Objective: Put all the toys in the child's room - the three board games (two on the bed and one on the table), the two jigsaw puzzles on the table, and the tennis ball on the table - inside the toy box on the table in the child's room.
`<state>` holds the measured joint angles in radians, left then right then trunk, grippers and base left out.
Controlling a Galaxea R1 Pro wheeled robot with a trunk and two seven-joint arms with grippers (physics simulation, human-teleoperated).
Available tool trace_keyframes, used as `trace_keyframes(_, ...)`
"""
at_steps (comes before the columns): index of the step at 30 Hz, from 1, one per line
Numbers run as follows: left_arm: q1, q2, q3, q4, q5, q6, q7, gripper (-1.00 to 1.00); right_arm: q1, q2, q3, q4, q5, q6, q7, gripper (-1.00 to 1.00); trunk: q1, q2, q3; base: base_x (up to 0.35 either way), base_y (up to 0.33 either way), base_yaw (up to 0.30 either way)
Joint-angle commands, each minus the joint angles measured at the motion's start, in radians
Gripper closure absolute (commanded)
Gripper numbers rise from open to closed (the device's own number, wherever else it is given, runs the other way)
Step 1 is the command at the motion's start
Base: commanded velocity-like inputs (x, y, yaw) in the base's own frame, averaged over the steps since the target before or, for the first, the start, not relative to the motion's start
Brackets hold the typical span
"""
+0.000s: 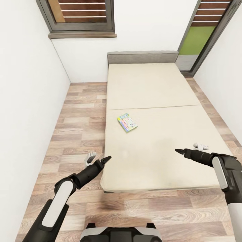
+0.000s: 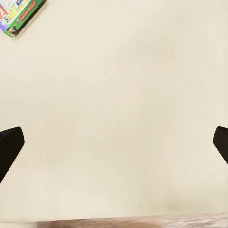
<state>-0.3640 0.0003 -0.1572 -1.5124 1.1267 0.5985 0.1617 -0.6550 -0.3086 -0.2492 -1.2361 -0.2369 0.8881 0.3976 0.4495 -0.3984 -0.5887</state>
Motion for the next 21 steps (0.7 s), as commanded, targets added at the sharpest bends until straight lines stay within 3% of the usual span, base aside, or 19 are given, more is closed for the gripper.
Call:
trace_keyframes(1,0.000,0.000,0.000,-0.001,0.011,0.003,0.009,-1.00,-0.001,0.000,-0.001,0.000,0.002,0.005,0.006,-1.00,0.001,-0.002,-0.001,0.000,0.000,0.000)
trace_keyframes(21,0.000,0.000,0.000,-0.001,0.011,0.003,0.009,-1.00,-0.001,0.000,-0.001,0.000,0.002,0.005,0.006,-1.00,0.001,-0.002,-0.001,0.000,0.000,0.000)
